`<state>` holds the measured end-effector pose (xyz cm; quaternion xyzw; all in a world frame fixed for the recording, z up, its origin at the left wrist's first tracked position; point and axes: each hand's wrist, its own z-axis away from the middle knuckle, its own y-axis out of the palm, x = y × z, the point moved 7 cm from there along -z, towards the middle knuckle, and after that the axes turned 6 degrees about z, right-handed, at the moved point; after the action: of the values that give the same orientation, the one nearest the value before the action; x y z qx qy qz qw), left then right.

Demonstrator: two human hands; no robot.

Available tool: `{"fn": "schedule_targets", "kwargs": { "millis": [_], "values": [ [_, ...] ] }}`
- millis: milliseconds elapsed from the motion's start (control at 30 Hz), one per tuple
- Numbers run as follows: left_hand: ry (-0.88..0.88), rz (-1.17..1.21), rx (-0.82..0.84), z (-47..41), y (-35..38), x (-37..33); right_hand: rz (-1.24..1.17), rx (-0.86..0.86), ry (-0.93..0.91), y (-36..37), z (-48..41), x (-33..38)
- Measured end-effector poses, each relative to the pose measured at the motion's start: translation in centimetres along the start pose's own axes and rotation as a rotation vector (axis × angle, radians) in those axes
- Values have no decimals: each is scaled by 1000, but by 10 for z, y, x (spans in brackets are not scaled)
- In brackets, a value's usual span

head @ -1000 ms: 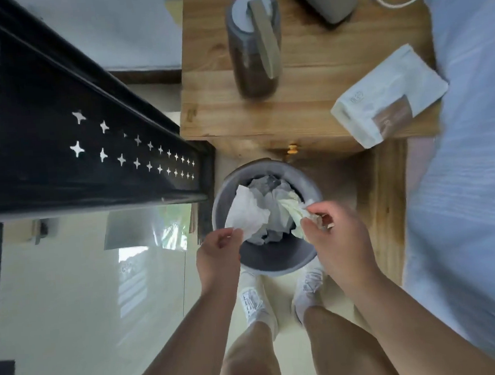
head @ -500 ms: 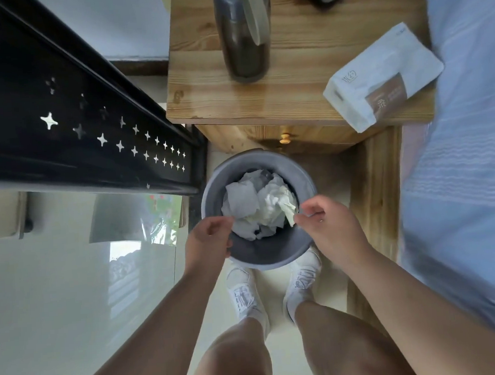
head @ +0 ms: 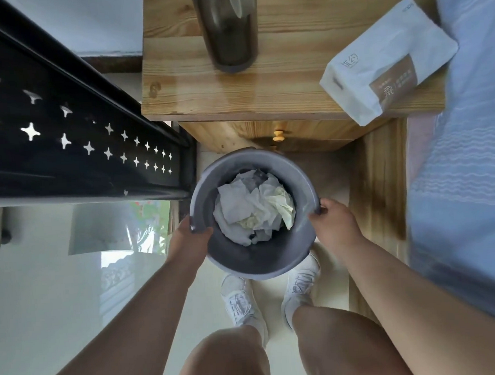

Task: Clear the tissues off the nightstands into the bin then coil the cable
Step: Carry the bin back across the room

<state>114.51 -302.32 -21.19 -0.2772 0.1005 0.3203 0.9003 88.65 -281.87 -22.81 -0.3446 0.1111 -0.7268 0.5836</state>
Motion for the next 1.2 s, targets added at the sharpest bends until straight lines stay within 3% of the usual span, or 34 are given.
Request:
{"fn": "schedule_targets", "kwargs": {
  "millis": [167, 333, 733, 1000, 1200],
  "values": [
    [9, 76, -10, 5, -7, -4, -128, 7, 34, 0, -3, -1],
    [47, 122, -47, 67, -30, -17, -179, -32, 21, -30, 47, 8],
    [82, 127, 46, 305, -128, -103, -23, -105, -116, -216, 258, 86],
    [385, 70, 137, 444, -195, -192, -133, -107, -230, -325, 379, 131],
    [603, 59, 307, 507, -228, -245, -272, -279, -267, -371, 467, 134]
  ]
}}
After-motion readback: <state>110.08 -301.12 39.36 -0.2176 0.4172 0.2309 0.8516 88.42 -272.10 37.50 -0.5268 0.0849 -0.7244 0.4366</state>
